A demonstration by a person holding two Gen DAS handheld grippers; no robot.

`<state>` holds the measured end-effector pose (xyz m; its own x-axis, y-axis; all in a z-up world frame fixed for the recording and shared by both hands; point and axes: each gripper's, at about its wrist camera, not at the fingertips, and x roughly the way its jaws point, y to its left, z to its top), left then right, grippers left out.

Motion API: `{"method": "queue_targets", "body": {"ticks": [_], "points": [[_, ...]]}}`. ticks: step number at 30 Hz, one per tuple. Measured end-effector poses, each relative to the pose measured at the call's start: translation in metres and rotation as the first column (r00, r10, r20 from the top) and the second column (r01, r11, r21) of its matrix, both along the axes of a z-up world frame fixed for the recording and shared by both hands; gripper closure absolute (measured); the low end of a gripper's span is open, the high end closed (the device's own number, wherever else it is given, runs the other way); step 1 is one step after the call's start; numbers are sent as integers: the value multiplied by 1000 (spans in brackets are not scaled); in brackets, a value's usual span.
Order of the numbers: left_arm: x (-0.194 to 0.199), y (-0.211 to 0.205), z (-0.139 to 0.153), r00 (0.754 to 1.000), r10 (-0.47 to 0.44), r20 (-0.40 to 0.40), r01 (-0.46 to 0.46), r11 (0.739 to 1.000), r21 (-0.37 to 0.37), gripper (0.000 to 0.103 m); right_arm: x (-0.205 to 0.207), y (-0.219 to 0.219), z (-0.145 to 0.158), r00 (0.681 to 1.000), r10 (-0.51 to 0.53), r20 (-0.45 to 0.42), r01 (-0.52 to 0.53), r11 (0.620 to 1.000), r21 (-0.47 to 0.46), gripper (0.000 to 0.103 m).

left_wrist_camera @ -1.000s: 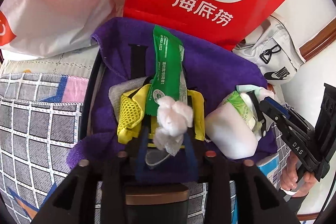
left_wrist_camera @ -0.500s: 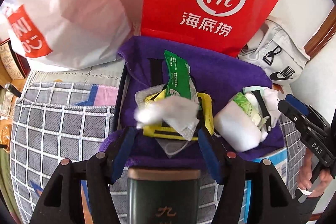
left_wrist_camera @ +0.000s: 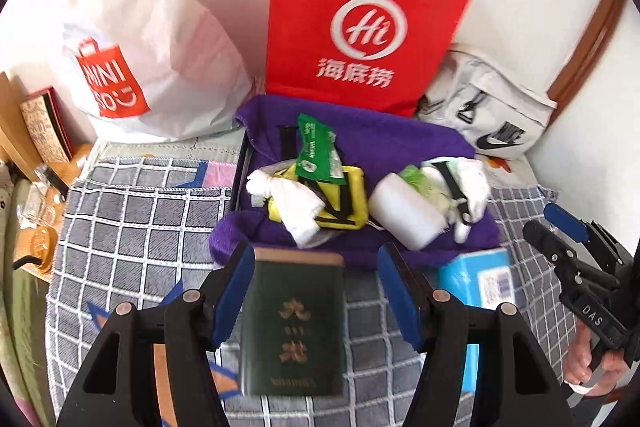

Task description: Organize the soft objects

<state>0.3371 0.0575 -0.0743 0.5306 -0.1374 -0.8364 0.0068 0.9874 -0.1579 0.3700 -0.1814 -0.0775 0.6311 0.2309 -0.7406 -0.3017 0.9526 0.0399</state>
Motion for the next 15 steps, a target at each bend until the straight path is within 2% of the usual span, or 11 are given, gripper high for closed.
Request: {"method": "queue_targets", "body": {"ticks": [3,7,10,14,15], "points": [[-23,-9,15,999,-9,37,8,1000,26,41,-27,-4,12,1000,-17,9,17,1000,21,41],[-60,-23,35,995,-25,94,20,998,54,36,-62,-16,27,999,-28,-18,30,993,117,41],[-88,-31,46,992,-36,124,28,998,64,33,-91,-21,36,998,-57,1,56,994,97,40],[-124,-40,57,986,-37,160,26,997,70,31,-127,-29,44,996,-90,20,88,992,93,23],[-137,-42,61,984,-36,176,24,997,71,27,-136,-30,46,995,-98,34,95,992,84,22]]}}
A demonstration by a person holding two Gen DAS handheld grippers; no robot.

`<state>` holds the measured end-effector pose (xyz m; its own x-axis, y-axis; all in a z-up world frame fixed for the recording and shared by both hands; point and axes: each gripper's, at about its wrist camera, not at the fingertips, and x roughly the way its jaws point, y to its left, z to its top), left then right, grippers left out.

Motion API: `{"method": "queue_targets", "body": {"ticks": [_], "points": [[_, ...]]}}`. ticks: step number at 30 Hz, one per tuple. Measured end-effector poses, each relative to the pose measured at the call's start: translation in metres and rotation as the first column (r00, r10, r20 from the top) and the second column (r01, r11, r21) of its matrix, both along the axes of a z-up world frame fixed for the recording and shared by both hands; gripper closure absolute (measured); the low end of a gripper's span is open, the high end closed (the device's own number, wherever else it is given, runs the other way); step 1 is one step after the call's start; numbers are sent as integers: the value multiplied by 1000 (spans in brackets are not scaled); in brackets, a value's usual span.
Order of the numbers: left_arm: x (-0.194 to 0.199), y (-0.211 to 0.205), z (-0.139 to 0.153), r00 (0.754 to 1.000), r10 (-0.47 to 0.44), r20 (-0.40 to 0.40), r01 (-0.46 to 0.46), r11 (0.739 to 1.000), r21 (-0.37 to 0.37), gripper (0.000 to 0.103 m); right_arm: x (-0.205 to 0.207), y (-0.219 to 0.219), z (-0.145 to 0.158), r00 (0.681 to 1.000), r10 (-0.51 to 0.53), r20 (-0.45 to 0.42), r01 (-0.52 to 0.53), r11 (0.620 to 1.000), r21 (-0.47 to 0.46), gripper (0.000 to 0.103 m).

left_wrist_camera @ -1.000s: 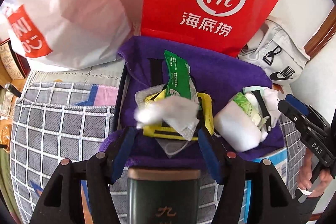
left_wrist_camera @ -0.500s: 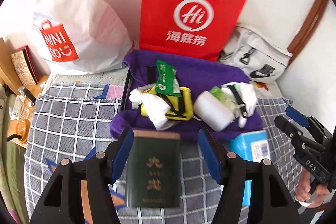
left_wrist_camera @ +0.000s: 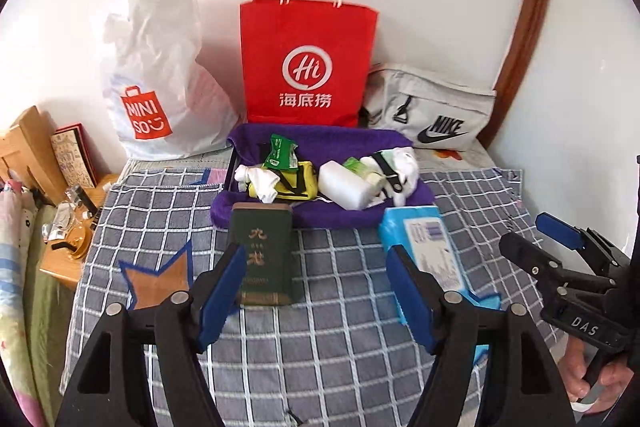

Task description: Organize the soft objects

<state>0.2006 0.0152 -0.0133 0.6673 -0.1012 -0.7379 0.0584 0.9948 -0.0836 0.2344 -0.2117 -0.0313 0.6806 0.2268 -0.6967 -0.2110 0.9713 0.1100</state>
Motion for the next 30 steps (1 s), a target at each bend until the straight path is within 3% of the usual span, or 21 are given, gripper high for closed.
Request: {"method": "queue_targets", "body": {"ticks": [6,11,18,30], "points": [[-46,-15,11,999,17,41,-17,1000,13,19,-56,-6,12,998,-35,58,37,999,-29,7],[-78,-23,10,999,41,35,-42,999,15,16,-91,-10,11,994,-88,58,93,992,-82,6],[-125,-28,5,996,63,55,-65,997,28,16,-134,-20,6,993,-108,35,110,993,-32,6],[-159,-32,5,994,74,79,-78,996,43,16,-180,-23,4,994,-98,57,100,994,-34,6]]}}
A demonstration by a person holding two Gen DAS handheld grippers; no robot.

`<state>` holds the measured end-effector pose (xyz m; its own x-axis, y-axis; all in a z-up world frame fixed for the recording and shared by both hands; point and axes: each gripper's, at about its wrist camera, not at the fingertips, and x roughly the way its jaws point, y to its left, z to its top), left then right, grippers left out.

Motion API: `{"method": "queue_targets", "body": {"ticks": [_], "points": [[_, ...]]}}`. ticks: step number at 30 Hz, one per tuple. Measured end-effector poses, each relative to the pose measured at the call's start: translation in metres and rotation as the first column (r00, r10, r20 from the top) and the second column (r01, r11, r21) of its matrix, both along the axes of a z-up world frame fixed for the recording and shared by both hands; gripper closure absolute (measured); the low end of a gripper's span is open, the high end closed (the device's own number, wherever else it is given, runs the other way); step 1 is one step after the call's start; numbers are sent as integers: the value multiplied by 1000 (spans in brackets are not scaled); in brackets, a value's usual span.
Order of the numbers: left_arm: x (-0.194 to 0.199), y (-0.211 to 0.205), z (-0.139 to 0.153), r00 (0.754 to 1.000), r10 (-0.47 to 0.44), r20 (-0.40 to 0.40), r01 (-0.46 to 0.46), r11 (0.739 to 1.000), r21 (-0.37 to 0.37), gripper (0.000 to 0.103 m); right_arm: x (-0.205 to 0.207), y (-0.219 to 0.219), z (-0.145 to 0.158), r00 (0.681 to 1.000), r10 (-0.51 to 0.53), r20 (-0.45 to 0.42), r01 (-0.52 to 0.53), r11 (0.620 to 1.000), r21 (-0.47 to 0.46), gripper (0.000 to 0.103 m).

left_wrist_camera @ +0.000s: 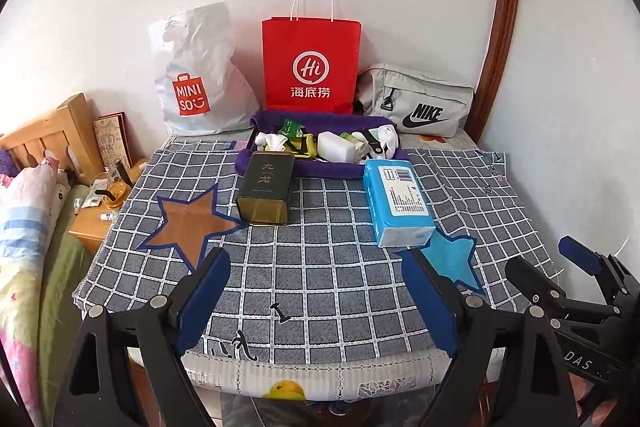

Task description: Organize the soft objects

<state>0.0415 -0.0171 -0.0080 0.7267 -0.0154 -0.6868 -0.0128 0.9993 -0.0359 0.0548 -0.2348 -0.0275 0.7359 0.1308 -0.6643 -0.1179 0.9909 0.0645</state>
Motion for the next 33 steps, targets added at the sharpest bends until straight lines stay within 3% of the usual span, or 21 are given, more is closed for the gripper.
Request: {"method": "queue_targets", "body": {"ticks": [33], "points": [[-12,5,2,1000,22,18,-22,1000,-2,16,-17,0,11,999,0,36,0,1000,-4,6]]}}
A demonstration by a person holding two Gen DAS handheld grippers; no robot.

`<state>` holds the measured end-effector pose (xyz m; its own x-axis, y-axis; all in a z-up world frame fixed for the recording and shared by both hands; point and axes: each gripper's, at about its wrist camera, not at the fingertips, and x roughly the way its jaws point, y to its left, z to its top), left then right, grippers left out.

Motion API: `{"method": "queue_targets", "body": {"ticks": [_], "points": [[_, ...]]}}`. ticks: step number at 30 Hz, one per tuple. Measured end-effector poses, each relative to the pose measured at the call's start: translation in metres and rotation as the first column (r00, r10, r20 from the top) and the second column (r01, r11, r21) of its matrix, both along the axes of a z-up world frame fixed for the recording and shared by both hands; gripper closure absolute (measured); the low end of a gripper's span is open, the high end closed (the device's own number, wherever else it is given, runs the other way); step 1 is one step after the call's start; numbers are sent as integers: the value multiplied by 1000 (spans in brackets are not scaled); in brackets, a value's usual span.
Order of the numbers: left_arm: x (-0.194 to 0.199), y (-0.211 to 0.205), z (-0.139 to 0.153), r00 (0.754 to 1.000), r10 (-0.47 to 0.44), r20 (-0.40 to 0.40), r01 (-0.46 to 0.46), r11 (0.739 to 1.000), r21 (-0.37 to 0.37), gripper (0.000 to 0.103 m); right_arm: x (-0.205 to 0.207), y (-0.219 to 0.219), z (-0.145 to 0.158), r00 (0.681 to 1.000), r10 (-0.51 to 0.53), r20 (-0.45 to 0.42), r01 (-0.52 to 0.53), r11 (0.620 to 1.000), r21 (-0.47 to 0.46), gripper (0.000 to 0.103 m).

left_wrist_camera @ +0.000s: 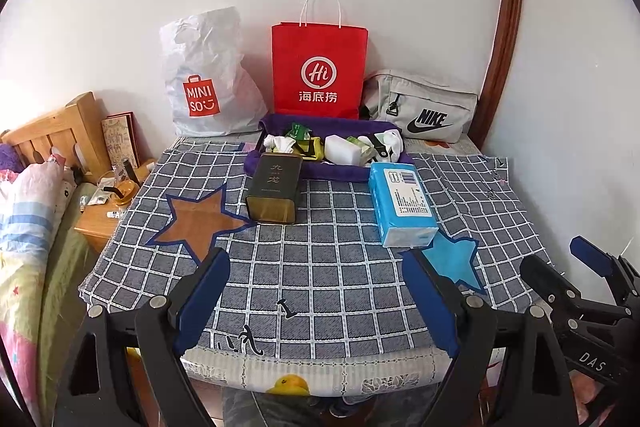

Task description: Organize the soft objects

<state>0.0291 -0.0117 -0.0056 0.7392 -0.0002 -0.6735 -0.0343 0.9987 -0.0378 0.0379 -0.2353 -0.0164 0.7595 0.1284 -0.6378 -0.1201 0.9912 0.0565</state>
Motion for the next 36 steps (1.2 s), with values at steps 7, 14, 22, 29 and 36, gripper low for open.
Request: {"method": "queue_targets", "body": {"ticks": [7,14,22,29,36], "points": [[-1,0,0,1000,1,-1,-1,1000,0,16,-3,0,2,1000,1,6,-1,1000,2,6],[-1,1,0,1000,-2,0,2,1000,-2,15,-3,0,2,1000,2,7,-2,1000,3,6],[-1,0,0,1000,1,1,-1,1000,1,15,-5,0,3,1000,2,10,-2,1000,5,6],[-3,1,0,1000,5,2,-5,1000,1,15,-5,1,3,1000,3,11,-3,1000,6,6],[-3,1,0,1000,5,2,-5,1000,1,15,-6,3,5,1000,5,14,-5,1000,5,6]]}}
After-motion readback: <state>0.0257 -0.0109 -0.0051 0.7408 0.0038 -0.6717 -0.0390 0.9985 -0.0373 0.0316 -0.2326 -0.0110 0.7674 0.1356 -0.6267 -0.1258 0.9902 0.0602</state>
